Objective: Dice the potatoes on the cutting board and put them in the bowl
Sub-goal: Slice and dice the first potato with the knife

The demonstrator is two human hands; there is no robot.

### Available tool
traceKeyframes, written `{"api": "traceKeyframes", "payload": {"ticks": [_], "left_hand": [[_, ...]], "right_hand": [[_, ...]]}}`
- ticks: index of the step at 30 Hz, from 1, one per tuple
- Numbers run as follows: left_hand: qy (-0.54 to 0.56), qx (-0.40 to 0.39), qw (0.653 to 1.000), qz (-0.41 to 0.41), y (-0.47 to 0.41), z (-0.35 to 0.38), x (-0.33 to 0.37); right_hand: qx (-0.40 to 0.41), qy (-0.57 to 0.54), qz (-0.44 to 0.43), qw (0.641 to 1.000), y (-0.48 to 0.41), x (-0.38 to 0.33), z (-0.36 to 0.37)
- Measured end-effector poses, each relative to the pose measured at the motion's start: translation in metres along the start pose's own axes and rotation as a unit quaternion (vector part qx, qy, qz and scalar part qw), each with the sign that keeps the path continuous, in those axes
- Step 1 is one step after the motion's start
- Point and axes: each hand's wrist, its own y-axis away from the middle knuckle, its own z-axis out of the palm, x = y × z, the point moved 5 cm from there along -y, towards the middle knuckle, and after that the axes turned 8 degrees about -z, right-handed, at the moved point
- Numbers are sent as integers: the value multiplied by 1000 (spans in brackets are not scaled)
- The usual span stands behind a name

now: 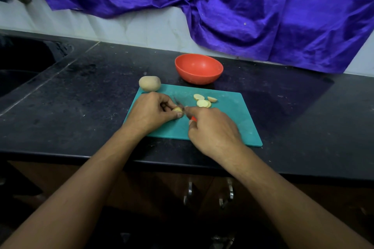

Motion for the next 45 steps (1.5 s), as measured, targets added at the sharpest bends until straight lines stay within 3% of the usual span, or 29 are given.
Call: {"api": "traceKeyframes", "payload": {"ticks": [33, 36, 40, 45], "left_hand": [[-10, 16, 1000, 13, 6, -4, 3], [-10, 16, 1000, 2, 5, -4, 1], [-8, 19, 1000, -7, 5, -3, -1], [-4, 23, 1000, 4, 6, -3, 0]], "right_hand": [[-16, 103, -27, 994, 3, -16, 14], [-18, 89, -31, 995, 9, -6, 9], [-15, -36, 11, 999, 10, 14, -4], [36, 1, -11, 999, 8, 1, -11]]}}
